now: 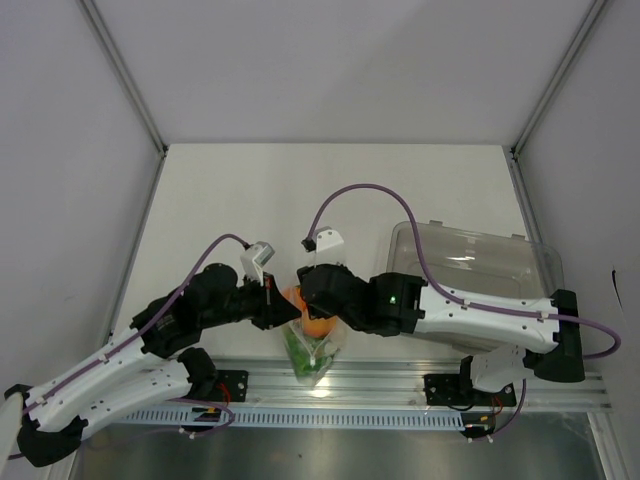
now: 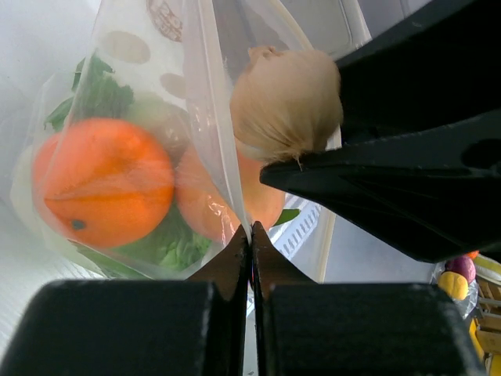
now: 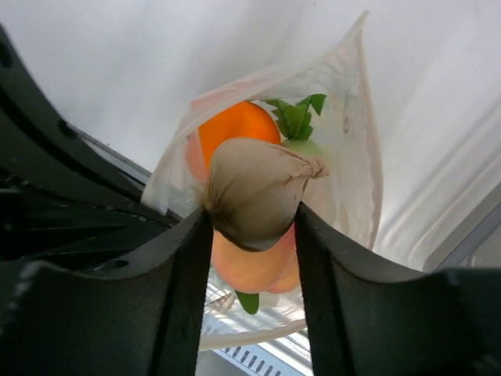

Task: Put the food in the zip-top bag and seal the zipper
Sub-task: Place the fake vegetable in the zipper food storage bag.

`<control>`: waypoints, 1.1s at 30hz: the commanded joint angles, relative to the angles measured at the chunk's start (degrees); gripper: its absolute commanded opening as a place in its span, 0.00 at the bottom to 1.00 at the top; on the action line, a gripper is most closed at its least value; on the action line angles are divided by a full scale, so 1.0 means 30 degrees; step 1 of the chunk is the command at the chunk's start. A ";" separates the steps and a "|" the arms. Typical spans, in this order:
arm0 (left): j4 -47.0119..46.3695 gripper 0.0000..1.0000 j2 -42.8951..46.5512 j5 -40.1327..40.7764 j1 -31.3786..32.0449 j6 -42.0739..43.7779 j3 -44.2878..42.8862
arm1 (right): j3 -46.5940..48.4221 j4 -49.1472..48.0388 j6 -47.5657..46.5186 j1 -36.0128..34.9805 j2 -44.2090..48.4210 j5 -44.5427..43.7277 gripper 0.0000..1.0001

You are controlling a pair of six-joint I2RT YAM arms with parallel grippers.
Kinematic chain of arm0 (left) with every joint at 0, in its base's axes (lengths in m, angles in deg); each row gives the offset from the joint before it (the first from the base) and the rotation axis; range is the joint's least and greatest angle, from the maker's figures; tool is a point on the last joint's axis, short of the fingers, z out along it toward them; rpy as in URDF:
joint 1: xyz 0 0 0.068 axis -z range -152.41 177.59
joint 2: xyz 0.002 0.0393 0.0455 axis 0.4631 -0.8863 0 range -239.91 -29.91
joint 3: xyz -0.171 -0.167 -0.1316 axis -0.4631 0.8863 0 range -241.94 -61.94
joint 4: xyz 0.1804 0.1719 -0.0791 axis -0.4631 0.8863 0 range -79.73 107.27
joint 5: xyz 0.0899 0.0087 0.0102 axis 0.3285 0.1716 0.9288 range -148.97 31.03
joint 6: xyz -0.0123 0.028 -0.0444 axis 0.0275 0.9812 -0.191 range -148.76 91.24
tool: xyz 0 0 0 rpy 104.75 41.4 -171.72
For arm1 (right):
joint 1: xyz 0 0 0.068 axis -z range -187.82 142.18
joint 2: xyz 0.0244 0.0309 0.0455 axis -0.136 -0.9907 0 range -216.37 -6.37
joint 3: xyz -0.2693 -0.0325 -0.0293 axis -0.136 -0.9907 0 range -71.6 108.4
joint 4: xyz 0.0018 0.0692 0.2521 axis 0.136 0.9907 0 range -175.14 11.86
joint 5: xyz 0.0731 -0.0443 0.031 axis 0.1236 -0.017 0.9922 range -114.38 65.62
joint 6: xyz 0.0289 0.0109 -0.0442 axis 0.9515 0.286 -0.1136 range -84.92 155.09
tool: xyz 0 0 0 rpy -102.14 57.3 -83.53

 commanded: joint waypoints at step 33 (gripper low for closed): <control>-0.0100 0.01 0.0154 -0.0504 -0.0065 -0.0038 -0.0346 | -0.3539 0.0623 0.3185 0.1195 0.2843 0.0529 0.72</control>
